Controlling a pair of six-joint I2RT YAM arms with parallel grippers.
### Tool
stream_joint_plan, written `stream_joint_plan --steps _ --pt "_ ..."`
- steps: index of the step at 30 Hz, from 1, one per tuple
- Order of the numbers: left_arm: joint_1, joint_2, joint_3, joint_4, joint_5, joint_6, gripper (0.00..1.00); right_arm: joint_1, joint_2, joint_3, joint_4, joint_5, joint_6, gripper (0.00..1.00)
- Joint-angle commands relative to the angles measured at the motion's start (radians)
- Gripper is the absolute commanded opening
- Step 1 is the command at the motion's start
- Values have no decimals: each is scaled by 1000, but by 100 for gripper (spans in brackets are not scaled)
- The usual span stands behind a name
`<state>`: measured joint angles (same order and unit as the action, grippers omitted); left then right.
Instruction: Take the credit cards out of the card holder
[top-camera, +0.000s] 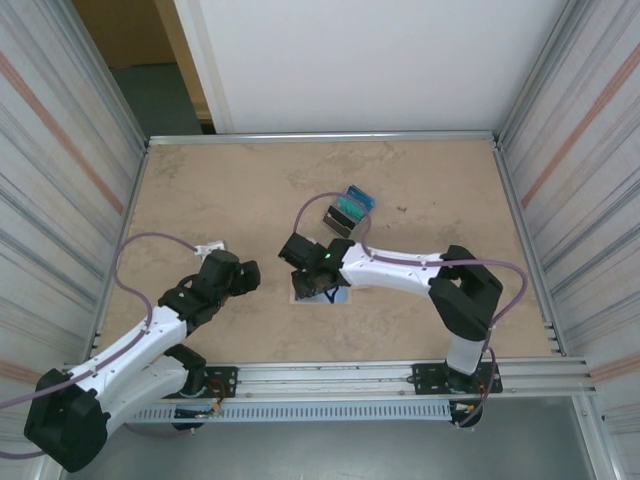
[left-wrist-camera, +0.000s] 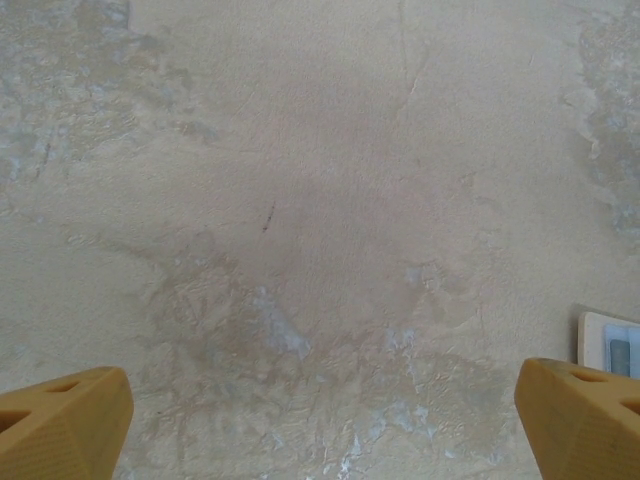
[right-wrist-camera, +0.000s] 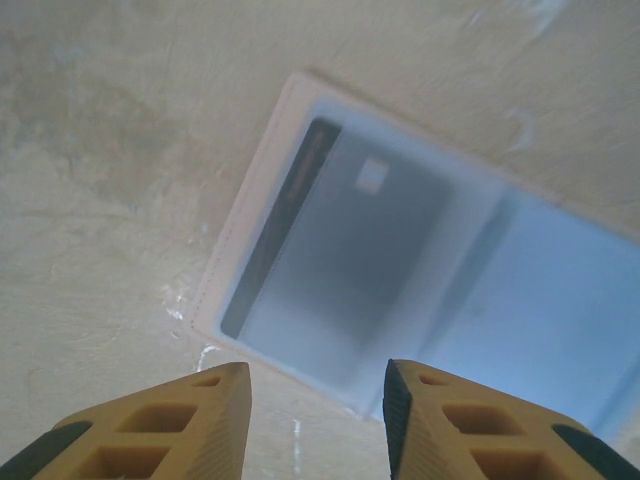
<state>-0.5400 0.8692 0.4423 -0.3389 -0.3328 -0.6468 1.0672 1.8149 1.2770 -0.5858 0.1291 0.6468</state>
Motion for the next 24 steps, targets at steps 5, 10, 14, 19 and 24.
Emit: stream_joint_plan --steps 5,10,14,19,24 --pt "16 -2 -20 12 6 -21 99 17 90 48 -3 -8 93 36" --pt "17 -12 -30 11 12 -26 99 7 111 60 6 -6 94 39" --pt "17 -17 -35 11 16 -33 99 -11 131 64 19 -24 100 41" --pt "17 -19 -37 9 16 -32 99 -21 146 58 33 -48 109 42" --pt "19 -14 -39 15 19 -33 99 -23 162 51 43 -70 114 44"
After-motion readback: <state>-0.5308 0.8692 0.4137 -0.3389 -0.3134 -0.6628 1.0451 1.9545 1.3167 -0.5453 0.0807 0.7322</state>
